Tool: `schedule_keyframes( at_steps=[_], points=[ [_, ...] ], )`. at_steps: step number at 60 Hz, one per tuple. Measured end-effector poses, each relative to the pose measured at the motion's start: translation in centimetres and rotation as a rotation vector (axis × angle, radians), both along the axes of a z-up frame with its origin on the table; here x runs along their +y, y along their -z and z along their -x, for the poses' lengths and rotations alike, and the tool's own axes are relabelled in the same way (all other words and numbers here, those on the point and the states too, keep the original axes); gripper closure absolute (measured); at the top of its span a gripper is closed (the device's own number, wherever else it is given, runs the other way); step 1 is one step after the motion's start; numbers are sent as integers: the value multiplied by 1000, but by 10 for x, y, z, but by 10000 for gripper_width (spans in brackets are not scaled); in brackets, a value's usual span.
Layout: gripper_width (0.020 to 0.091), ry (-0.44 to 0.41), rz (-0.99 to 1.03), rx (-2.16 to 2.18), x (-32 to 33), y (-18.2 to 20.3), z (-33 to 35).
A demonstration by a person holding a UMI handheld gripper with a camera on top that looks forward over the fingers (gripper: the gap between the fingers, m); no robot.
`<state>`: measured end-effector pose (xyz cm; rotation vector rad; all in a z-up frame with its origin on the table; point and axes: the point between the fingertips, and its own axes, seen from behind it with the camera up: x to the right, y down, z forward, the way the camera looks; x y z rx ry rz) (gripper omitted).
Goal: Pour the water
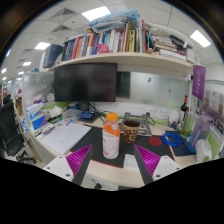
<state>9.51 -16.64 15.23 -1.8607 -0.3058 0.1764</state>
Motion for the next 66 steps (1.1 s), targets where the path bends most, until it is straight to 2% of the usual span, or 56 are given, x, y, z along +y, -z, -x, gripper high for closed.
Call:
schedule_keyframes(
  at_steps=[11, 26, 30, 37, 44, 52, 57, 66],
  points=[
    [247, 94, 23, 18, 74, 45, 36],
    [249, 214, -23, -18, 147, 74, 43],
    [312, 247, -41, -14, 156, 76, 41],
    [495, 288, -104, 3, 167, 65, 38],
    [542, 312, -115, -1, 170, 66, 36],
    [656, 310, -116, -10, 171, 66, 38],
    [704, 291, -104, -32, 173, 67, 43],
    [704, 320, -74, 53, 185, 51, 50]
  ],
)
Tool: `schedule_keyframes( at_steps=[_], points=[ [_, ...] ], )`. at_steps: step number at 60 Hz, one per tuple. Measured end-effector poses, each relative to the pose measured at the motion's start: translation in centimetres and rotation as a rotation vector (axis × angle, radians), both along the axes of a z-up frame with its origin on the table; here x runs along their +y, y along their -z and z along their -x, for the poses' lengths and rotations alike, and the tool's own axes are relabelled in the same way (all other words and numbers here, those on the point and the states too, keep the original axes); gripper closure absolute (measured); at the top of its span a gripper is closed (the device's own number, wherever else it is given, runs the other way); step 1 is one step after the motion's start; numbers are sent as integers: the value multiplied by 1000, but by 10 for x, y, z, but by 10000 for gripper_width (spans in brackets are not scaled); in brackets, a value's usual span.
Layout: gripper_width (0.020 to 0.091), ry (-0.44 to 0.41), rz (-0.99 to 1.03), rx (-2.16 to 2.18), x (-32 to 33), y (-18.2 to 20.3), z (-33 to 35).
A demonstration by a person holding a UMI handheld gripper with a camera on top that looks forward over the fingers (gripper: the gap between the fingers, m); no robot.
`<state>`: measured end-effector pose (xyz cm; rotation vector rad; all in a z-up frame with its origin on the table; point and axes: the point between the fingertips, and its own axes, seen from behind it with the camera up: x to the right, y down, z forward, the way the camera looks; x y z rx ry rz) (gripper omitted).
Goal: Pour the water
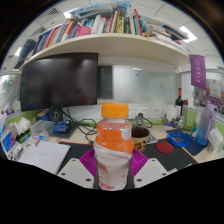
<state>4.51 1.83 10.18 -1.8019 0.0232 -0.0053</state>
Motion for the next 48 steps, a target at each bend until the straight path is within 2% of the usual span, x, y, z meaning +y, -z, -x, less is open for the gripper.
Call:
schedule_keyframes(
  at_steps=[9, 17, 22, 38, 41, 48],
  points=[
    [705, 5, 42, 262, 28, -19, 34],
    [703, 44, 97, 647, 53, -42, 56],
    [706, 28, 113, 824, 68, -57, 65],
    [704, 63, 135, 1554, 112, -106, 63],
    [705, 58, 137, 1637, 118, -109, 64],
    [706, 107, 140, 1901, 126, -112, 52]
  ],
)
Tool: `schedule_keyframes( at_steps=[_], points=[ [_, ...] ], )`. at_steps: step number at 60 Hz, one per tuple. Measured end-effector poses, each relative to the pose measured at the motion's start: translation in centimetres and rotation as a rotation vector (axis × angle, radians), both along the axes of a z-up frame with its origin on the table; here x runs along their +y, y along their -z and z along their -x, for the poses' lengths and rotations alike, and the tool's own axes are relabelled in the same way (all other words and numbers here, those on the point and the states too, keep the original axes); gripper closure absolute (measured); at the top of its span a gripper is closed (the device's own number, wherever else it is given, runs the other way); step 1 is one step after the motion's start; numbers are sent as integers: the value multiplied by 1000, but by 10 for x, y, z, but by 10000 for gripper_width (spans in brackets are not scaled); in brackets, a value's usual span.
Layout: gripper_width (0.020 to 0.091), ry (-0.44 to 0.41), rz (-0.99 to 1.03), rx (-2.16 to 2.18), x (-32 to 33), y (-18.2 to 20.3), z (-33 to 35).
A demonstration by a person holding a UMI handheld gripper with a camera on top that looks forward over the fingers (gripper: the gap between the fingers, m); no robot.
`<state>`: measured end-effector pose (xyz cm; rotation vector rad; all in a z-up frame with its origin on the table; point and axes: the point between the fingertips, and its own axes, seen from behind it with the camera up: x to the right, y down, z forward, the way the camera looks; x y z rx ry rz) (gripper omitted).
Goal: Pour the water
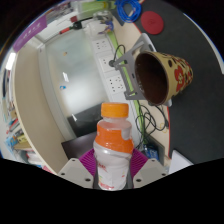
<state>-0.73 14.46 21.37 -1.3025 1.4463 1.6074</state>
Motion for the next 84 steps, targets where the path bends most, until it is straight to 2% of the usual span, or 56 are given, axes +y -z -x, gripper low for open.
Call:
schedule_keyframes(
  at_steps=[22, 31, 37, 43, 52, 60, 63, 72, 84],
  points=[
    [705, 30, 65, 219, 2, 29, -22],
    [702, -17, 59, 191, 1, 20, -16],
    [704, -81, -21, -46, 4, -6, -13],
    [704, -130, -115, -481, 11, -34, -27],
    [704, -72, -258, -1210, 20, -82, -92],
    [700, -1, -280, -1632, 22, -99, -156],
    [698, 11, -276, -1759, 20, -92, -181],
    [699, -40, -304, -1962, 10, -42, -231],
    [700, -130, -256, -1923, 12, 58, -266]
  ],
)
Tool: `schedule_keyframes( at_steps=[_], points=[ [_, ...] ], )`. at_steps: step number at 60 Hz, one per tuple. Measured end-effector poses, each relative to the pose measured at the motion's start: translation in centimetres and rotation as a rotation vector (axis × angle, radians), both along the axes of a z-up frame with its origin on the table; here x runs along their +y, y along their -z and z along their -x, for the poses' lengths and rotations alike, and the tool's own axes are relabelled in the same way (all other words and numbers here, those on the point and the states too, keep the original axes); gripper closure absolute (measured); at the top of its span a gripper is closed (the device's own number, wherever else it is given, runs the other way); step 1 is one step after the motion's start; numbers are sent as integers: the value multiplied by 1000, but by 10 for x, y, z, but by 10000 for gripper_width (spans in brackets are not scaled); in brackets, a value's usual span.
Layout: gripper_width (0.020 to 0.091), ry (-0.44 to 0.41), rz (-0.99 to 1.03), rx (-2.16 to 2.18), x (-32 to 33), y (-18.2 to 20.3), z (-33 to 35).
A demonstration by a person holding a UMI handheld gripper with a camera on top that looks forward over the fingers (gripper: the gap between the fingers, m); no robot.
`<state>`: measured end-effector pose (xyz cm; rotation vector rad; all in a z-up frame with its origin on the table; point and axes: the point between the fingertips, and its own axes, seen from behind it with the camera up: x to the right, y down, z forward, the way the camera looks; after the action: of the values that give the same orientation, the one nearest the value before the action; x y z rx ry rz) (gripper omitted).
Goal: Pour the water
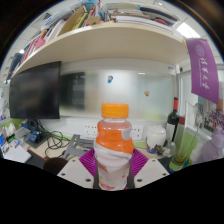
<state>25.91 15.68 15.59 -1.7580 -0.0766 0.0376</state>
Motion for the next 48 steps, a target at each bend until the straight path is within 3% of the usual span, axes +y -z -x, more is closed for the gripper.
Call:
schedule_keyframes(
  at_steps=[13, 21, 26, 36, 42, 48],
  points=[
    [668, 9, 61, 29, 7, 72, -10],
    [673, 11, 12, -2, 5, 69, -12],
    [640, 11, 13, 5, 7, 69, -13],
    [519, 0, 51, 0, -1, 71, -13],
    [381, 27, 58, -18, -16, 64, -14],
    [347, 51, 64, -31, -43, 52, -7]
  ],
)
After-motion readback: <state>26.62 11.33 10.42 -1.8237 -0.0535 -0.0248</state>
